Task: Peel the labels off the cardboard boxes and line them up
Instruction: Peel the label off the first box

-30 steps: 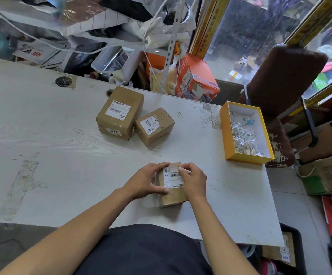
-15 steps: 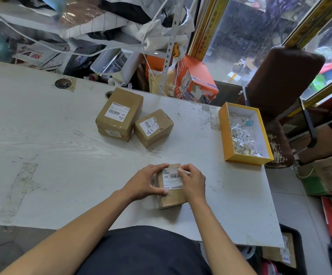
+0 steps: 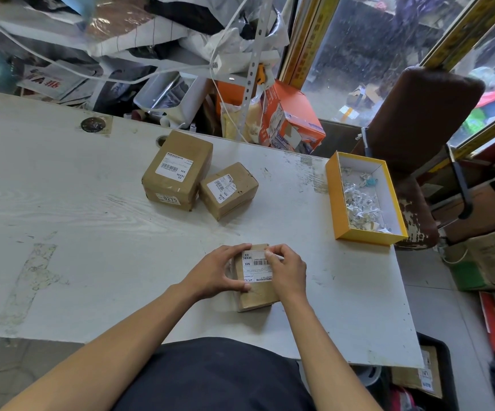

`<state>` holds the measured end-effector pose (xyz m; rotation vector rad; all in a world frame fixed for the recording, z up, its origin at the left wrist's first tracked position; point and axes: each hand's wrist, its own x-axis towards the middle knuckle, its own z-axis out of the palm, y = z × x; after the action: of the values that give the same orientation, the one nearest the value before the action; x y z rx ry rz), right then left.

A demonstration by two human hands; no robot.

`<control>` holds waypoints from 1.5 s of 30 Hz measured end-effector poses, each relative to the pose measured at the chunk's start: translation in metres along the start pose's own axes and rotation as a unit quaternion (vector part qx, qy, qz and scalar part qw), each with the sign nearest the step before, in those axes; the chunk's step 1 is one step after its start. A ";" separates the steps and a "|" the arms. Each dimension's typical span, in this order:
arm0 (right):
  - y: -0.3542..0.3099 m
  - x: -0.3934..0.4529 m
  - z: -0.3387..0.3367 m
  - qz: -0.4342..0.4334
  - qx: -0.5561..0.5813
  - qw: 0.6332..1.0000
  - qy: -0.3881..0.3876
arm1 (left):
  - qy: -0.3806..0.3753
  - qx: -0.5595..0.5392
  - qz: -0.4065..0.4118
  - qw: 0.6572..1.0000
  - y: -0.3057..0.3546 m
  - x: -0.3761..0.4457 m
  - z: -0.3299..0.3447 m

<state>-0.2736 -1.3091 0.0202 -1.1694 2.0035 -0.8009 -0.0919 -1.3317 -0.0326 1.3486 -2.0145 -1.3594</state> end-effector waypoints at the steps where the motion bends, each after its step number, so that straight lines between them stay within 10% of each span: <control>1: 0.000 0.000 0.000 0.000 0.001 1.000 0.000 | -0.001 -0.001 -0.001 1.000 0.000 0.000 0.000; 45: 0.003 0.003 0.000 0.003 0.007 1.000 -0.009 | -0.002 -0.018 -0.001 1.000 -0.001 0.000 0.001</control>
<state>-0.2764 -1.3102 0.0175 -1.1591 1.9835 -0.7974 -0.0921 -1.3317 -0.0335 1.3326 -1.9828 -1.3937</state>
